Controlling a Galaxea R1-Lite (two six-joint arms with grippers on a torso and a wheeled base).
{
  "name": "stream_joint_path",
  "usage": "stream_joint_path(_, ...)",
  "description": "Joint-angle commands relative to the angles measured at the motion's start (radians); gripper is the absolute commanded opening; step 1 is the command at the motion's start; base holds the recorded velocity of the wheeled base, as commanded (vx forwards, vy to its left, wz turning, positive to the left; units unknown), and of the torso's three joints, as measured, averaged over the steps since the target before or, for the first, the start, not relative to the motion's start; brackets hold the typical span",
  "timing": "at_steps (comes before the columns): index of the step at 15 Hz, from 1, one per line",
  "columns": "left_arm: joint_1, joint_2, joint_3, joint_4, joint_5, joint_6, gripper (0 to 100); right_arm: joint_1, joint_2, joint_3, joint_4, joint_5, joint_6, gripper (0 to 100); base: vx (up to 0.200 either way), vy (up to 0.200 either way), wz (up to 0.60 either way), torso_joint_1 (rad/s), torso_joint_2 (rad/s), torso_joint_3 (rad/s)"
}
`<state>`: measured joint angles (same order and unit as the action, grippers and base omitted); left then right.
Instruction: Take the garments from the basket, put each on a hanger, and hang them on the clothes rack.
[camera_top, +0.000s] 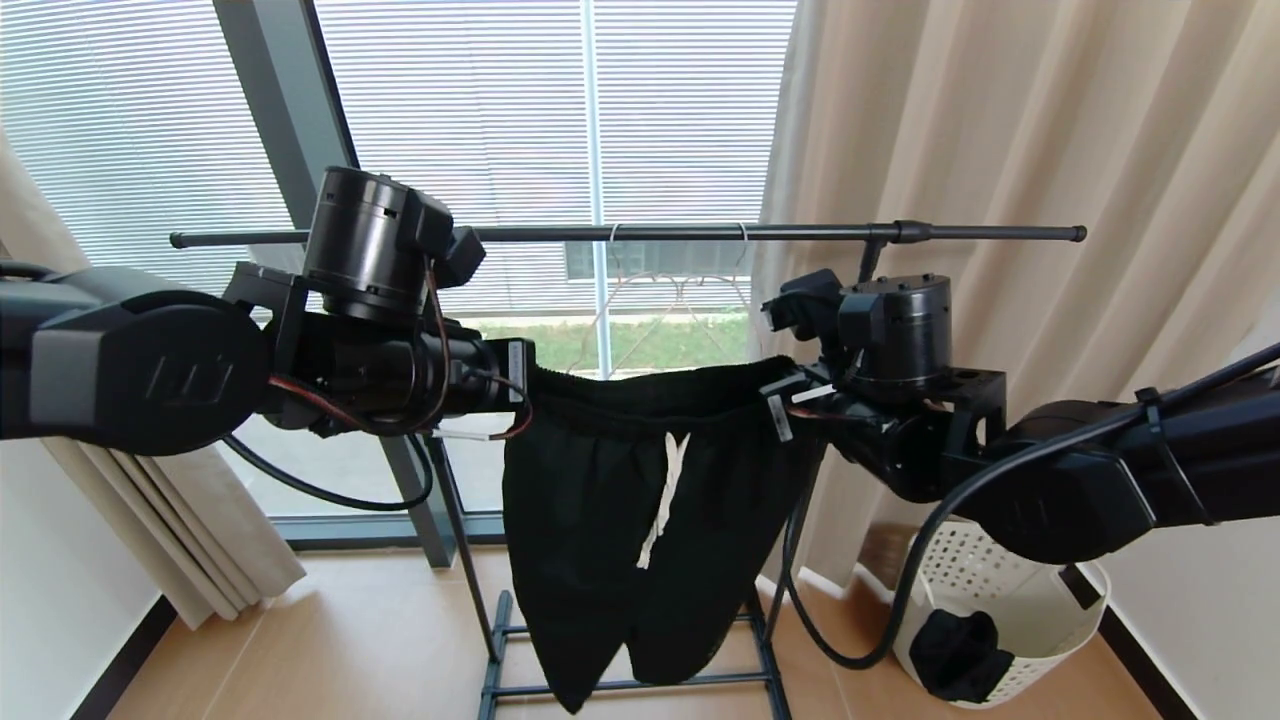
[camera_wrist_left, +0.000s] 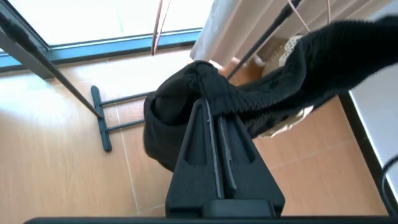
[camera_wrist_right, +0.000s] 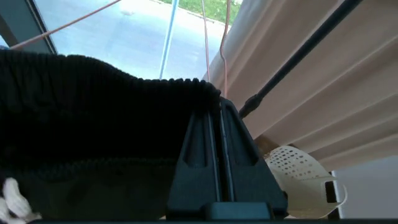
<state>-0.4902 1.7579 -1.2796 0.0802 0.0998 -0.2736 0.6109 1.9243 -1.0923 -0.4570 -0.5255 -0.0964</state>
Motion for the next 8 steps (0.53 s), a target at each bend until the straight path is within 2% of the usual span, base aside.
stream_joint_path(1,-0.010,0.051,-0.061,-0.002,0.001,-0.001,0,0.003,-0.060,0.100,-0.008,0.004,-0.052,0,0.000,0.000,0.00,0.000,0.00,0.000)
stream_joint_path(2,-0.019,0.051,-0.067,-0.002,0.001,-0.001,0,0.006,-0.068,0.118,-0.011,0.007,-0.062,0,0.000,0.000,0.00,0.000,0.00,0.000)
stream_joint_path(3,-0.037,0.051,-0.090,-0.002,0.001,0.001,0,0.015,-0.093,0.154,-0.011,0.021,-0.082,100,0.000,0.000,0.00,0.000,0.00,0.000)
stream_joint_path(6,-0.057,0.060,-0.132,-0.002,0.005,0.002,0,0.018,-0.136,0.239,-0.008,0.094,-0.155,100,0.000,0.000,0.00,0.000,0.00,0.000)
stream_joint_path(8,-0.062,0.060,-0.182,0.000,0.029,0.011,0,0.017,-0.248,0.399,-0.014,0.266,-0.312,100,0.000,0.000,0.00,0.000,0.00,0.000)
